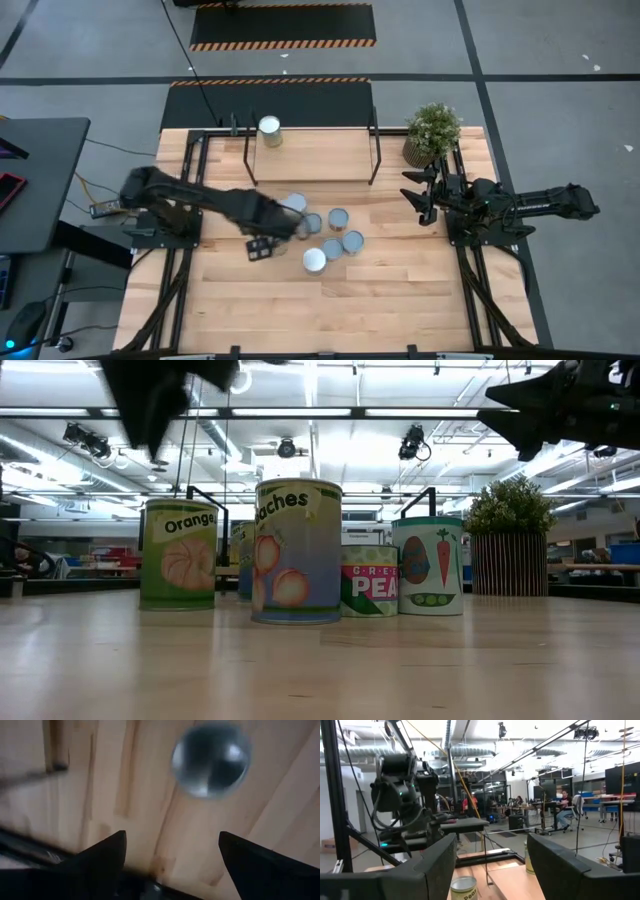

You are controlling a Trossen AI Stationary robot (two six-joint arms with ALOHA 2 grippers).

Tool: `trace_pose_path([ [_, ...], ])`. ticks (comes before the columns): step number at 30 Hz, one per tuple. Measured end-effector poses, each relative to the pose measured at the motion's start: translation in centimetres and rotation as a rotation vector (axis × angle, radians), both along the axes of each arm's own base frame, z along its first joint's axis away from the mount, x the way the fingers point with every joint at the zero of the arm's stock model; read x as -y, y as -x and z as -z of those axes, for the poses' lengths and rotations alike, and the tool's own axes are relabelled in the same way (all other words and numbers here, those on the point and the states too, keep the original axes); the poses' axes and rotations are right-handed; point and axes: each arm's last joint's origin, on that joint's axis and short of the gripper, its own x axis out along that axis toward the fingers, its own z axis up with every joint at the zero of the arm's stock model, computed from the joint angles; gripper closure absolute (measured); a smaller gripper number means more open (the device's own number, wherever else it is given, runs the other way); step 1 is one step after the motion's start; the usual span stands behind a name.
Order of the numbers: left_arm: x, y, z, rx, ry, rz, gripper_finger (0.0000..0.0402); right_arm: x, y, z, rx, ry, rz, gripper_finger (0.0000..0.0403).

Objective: Pick and place cans onto a shelf
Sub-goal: Put the canned oranges on the shelf

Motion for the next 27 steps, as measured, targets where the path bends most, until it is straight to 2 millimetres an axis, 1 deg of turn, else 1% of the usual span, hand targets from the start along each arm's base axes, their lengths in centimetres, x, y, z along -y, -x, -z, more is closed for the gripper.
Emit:
trace_pose_path([
  [3, 0.7, 2.1, 1.6, 0.043, 0.000, -0.089, 0.0083, 0.0, 0.0, 0.0, 0.004, -0.005, -0.002, 0.0153],
  [6, 1.4, 3.4, 3.8, 0.046, 0.032, -0.132, 0.0083, 0.0, 0.0, 0.0, 0.005, -0.005, -0.002, 0.0153],
  [10, 2.5, 3.6, 7.0, 0.083, 0.111, -0.137, 0.0083, 0.0, 0.0, -0.1, 0.008, -0.005, -0.002, 0.0153],
  [14, 2.5, 3.6, 9.3, 0.129, 0.163, -0.137, 0.0083, 0.0, 0.0, -0.1, 0.008, -0.004, -0.002, 0.0153],
  [17, 2.1, 3.4, 9.9, 0.154, 0.172, -0.128, 0.0083, 0.0, 0.0, -0.1, 0.007, 0.000, 0.000, 0.0153],
  [21, 1.5, 2.8, 9.9, 0.199, 0.158, -0.118, 0.0083, 0.0, 0.0, -0.1, 0.006, 0.010, 0.004, 0.0153],
  [27, 0.5, 2.3, 9.9, 0.224, 0.152, -0.111, 0.0083, 0.0, 0.0, -0.1, 0.006, 0.012, 0.004, 0.0153],
])
